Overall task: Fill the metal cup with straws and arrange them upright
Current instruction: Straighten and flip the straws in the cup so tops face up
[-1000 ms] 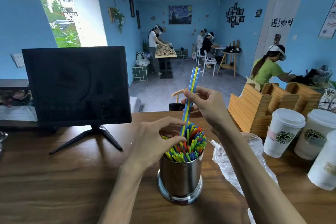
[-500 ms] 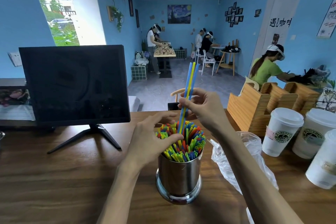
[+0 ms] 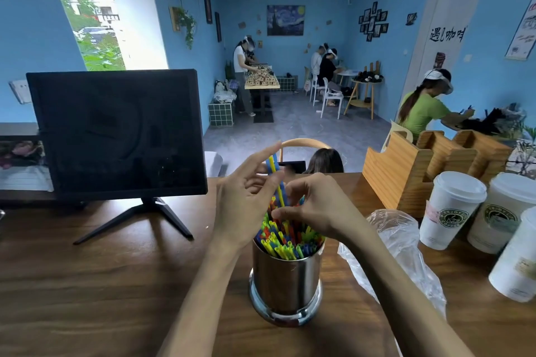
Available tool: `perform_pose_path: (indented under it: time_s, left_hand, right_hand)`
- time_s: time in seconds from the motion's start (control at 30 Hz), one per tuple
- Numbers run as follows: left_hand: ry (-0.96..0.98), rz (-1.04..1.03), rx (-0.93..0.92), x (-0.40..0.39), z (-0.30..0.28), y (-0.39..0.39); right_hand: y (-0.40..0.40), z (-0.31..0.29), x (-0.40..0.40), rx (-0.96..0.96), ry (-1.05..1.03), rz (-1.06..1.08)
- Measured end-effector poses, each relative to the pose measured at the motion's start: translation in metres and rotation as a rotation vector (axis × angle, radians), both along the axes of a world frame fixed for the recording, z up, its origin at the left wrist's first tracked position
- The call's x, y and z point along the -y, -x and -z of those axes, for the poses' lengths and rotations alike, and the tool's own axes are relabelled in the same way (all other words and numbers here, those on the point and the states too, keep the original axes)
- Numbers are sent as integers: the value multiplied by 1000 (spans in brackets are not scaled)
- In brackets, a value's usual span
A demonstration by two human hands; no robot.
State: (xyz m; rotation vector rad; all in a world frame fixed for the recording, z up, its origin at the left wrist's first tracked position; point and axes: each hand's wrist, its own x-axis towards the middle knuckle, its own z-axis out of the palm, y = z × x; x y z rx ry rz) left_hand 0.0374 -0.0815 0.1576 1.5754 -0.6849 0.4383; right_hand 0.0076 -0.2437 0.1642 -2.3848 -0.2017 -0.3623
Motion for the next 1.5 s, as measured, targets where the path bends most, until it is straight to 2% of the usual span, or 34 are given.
perform_pose_path:
  time_s: [0.2, 0.3, 0.43, 0.5, 0.6, 0.67, 0.77, 0.83, 1.13, 1.5]
  left_hand:
    - [-199, -5, 6, -3, 16, -7]
    - [-377, 18, 39, -6, 26, -11]
    - [-541, 99, -89, -9, 37, -9]
    - [-588, 76, -56, -11, 38, -10]
    - [-441, -56, 24, -20, 33, -6]
    - [-418, -37, 3, -30, 27, 1]
    - [-704, 80, 27, -39, 20, 16]
    - [-800, 98, 68, -39, 22, 20]
    - [-681, 47, 116, -33, 26, 19]
    - [-672, 11, 169, -35, 29, 25]
  right_hand:
    - [2, 4, 15, -30, -243, -103]
    - [3, 6, 20, -38, -376, -144]
    - [2, 11, 15, 22, -292, -149]
    - [2, 14, 12, 39, -275, -132]
    - [3, 18, 12, 60, -235, -91]
    - [2, 19, 12, 60, -236, -92]
    - [-1, 20, 12, 64, -238, -94]
    - [-2, 21, 11, 65, -254, -97]
    - [-4, 27, 12, 79, -289, -105]
    - [-1, 25, 10, 68, -251, -91]
